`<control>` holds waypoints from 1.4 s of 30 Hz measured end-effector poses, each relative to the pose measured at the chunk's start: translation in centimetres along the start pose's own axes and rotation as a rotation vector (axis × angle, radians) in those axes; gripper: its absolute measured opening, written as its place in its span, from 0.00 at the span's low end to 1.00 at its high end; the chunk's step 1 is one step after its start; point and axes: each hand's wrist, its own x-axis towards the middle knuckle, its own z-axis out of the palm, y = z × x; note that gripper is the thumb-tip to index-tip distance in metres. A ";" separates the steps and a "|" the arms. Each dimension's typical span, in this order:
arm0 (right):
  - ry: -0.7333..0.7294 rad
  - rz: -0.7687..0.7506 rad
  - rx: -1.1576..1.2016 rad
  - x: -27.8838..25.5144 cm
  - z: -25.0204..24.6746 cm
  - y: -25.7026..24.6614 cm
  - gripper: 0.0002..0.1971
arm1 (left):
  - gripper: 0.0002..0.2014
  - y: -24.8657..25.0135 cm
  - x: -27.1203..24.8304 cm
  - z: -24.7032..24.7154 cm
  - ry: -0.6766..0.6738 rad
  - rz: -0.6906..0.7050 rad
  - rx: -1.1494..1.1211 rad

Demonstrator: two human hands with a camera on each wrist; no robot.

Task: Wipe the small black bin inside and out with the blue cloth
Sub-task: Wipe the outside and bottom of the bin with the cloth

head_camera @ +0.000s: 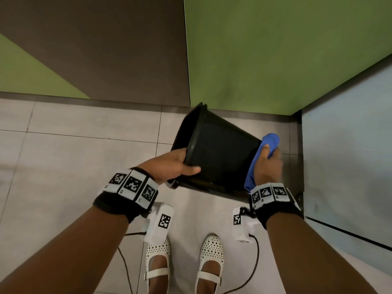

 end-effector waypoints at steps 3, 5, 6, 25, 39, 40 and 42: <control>0.065 -0.041 0.009 -0.7 0.4 -0.2 0.26 | 0.22 2.2 0.7 0.7 0.172 0.045 -0.212; 0.116 -0.040 0.017 -0.9 0.5 -0.4 0.26 | 0.25 3.5 1.1 1.2 0.281 0.021 -0.184; 0.142 -0.053 0.019 -1.1 0.7 -0.6 0.26 | 0.26 3.7 1.2 1.3 0.332 0.035 -0.147; -0.078 -0.712 -0.348 -5.6 3.1 -8.7 0.27 | 0.27 2.0 2.1 4.0 0.567 0.250 -0.112; -0.047 -0.159 -0.194 -3.9 2.8 0.7 0.24 | 0.29 -1.6 1.5 1.1 0.773 0.000 -0.304; -0.049 -0.190 -0.270 -4.5 3.4 0.6 0.25 | 0.29 -2.1 1.2 1.0 0.791 -0.035 -0.334; -0.106 -0.238 -0.390 -6.0 4.5 0.1 0.26 | 0.28 -2.9 1.2 1.0 0.833 -0.095 -0.374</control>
